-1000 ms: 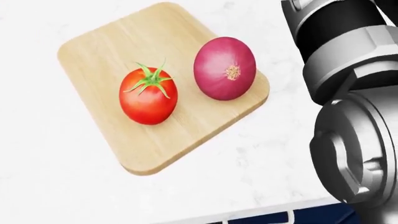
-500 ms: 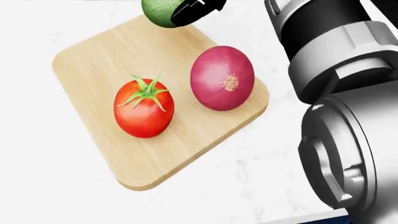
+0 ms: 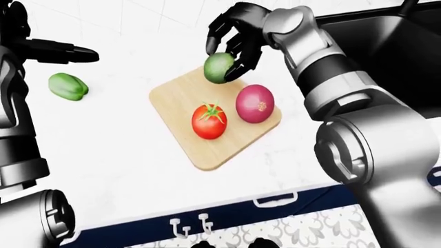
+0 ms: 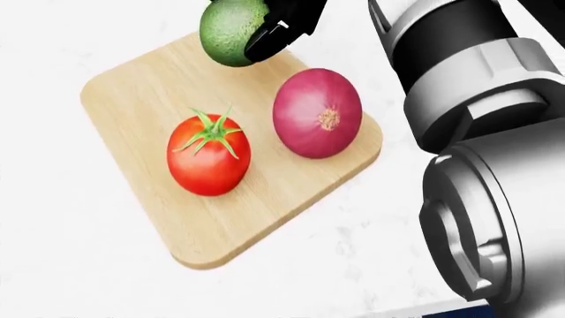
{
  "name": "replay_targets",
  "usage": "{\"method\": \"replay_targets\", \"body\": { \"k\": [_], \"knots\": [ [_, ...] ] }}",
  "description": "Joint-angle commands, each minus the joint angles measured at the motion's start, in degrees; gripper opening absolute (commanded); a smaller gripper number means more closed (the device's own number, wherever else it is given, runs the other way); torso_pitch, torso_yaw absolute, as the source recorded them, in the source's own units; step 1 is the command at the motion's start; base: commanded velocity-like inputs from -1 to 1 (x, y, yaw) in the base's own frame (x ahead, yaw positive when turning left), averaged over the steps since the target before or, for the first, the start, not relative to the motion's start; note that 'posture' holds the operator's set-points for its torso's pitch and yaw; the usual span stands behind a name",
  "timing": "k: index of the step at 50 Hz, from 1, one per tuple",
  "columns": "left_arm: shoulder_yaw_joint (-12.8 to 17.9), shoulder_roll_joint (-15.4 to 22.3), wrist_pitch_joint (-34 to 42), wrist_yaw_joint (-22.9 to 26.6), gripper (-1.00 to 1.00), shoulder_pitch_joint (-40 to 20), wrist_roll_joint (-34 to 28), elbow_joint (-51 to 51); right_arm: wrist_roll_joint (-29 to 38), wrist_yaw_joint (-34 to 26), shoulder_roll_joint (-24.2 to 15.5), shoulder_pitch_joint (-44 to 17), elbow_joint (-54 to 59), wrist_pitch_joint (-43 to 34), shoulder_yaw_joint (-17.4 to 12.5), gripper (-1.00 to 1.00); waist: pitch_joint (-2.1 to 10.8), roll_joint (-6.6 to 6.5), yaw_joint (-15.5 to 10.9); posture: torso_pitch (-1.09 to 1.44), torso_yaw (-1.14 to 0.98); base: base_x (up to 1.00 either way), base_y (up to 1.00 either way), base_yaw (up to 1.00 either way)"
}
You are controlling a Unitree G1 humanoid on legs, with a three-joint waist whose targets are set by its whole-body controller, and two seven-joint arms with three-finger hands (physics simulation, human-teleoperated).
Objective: Place the avocado, onion, tomato and bell pepper on the cutting board.
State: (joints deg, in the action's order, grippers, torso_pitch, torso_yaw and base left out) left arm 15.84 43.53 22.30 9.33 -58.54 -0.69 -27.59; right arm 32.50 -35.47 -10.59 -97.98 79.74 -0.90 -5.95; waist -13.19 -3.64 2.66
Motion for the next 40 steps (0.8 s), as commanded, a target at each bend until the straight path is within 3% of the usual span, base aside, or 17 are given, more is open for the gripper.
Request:
{"method": "replay_targets", "body": {
  "k": [1,8,17,30,37,39,40],
  "knots": [
    [0.81,1.29,-1.28,-0.33,1.0,-1.82,-0.06,2.23,-0.39,0.47,-0.66,-2.68,-2.64,0.95,-0.36,-0.63,2.45,-0.48,0.08,0.27,0.0,0.0,0.0,0.0],
    [0.79,1.29,-1.28,-0.4,1.0,-1.91,-0.2,2.14,-0.06,0.51,-0.51,-2.23,-2.64,1.14,-0.49,-0.41,2.48,-0.63,0.02,0.27,0.0,0.0,0.0,0.0],
    [0.84,1.38,-1.39,-0.28,1.0,-1.91,-0.4,2.09,-0.08,0.61,-0.39,-2.12,-2.63,1.39,-0.67,0.11,2.59,-0.69,-0.05,0.27,0.0,0.0,0.0,0.0],
    [0.69,1.37,-1.55,-0.34,1.0,-2.27,-0.5,1.77,-0.1,1.03,-0.32,-1.96,-2.64,1.32,-0.74,0.29,2.63,-0.67,-0.24,0.27,0.0,0.0,0.0,0.0],
    [0.52,1.35,-1.84,-0.25,1.0,-3.01,-0.71,1.04,-0.96,3.07,-0.58,-3.1,-2.65,1.15,-1.5,0.51,2.65,-0.64,-0.31,0.27,0.0,0.0,0.0,0.0],
    [0.73,1.51,-1.49,-0.1,1.0,-2.66,-0.57,1.62,-1.7,3.64,-0.69,-3.79,-2.68,1.06,-2.04,0.74,2.62,-0.64,-0.27,0.27,0.0,0.0,0.0,0.0],
    [0.82,1.59,-1.31,-0.05,1.0,-2.48,-0.52,1.93,-2.2,4.42,-0.77,-4.2,-2.72,0.91,-2.42,0.76,2.6,-0.64,-0.25,0.27,0.0,0.0,0.0,0.0]
  ]
}}
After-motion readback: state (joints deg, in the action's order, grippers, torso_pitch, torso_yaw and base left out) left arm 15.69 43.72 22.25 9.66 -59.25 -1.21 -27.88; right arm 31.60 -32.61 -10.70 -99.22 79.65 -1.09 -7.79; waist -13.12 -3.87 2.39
